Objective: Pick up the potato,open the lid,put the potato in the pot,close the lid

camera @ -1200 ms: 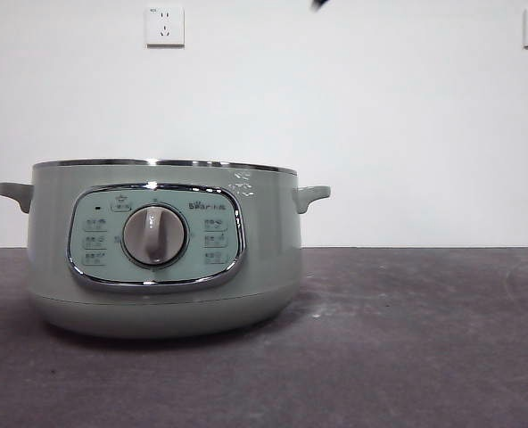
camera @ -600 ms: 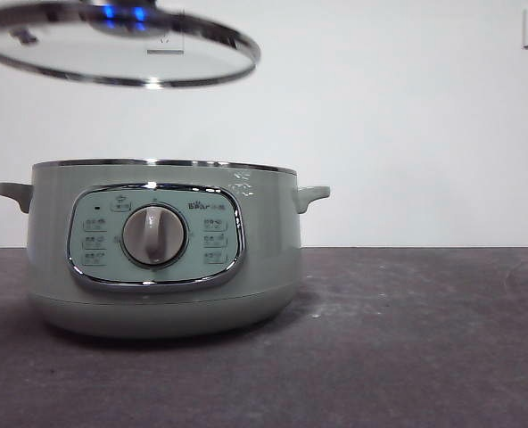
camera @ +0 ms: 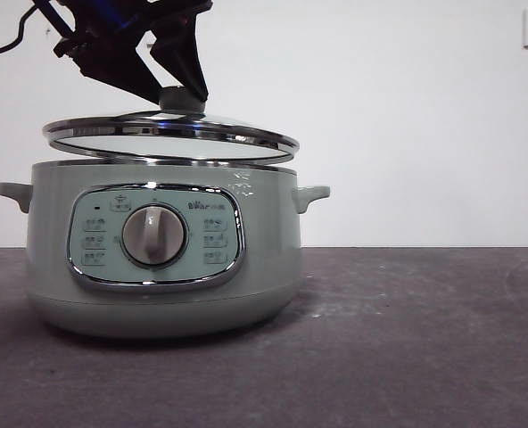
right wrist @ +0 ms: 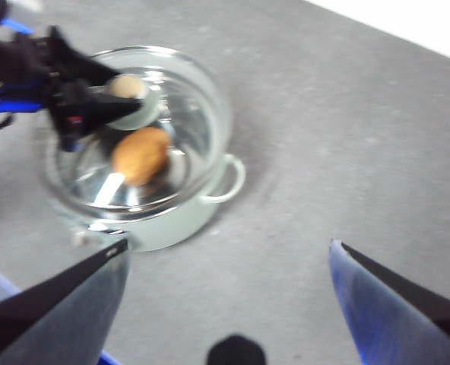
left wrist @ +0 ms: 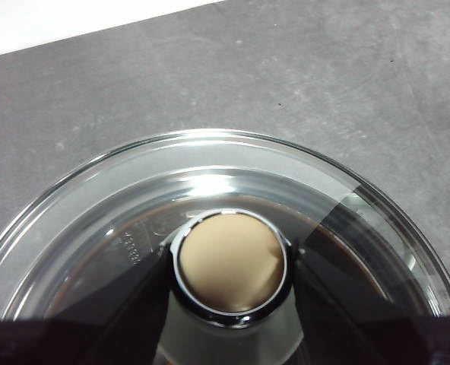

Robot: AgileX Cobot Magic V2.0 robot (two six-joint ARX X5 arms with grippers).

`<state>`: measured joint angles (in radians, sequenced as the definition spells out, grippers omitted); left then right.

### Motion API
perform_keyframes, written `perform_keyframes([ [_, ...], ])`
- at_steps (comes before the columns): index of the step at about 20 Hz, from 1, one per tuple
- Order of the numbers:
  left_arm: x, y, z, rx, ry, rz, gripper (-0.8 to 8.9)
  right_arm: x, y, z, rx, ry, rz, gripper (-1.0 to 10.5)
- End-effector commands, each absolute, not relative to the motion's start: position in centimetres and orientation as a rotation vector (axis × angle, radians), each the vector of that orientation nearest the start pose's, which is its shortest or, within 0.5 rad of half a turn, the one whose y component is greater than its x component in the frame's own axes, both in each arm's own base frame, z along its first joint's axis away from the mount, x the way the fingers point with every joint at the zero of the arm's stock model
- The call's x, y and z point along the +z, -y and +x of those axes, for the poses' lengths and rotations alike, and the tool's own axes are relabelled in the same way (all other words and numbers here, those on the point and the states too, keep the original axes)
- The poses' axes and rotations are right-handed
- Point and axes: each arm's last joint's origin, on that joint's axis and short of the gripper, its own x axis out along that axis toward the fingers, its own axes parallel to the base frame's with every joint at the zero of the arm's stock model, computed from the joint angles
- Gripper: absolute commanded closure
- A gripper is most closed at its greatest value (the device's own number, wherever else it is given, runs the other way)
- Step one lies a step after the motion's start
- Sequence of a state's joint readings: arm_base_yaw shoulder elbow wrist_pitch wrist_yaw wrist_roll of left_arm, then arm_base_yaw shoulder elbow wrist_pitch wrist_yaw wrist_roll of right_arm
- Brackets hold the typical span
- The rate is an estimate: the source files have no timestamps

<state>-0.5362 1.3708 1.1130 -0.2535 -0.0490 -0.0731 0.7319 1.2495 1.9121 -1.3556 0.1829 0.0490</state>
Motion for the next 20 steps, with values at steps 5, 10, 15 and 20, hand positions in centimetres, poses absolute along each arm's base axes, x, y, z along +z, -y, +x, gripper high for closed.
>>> perform_keyframes([
  [5, 30.8, 15.7, 26.5, -0.455, -0.535, 0.060, 8.22, 49.1, -10.5, 12.6, 0.474, -0.643, -0.267, 5.1],
  [10, 30.0, 15.6, 26.3, -0.446, -0.611, 0.080, 8.22, 49.1, -10.5, 12.6, 0.475, -0.643, -0.267, 5.1],
  [15, 29.4, 15.3, 26.0, -0.433, -0.680, 0.103, 8.22, 49.1, -10.5, 12.6, 0.474, -0.644, -0.267, 5.1],
  [20, 29.6, 15.3, 26.2, -0.433, -0.656, 0.095, 7.76, 49.1, -10.5, 12.6, 0.474, -0.645, -0.264, 5.1],
])
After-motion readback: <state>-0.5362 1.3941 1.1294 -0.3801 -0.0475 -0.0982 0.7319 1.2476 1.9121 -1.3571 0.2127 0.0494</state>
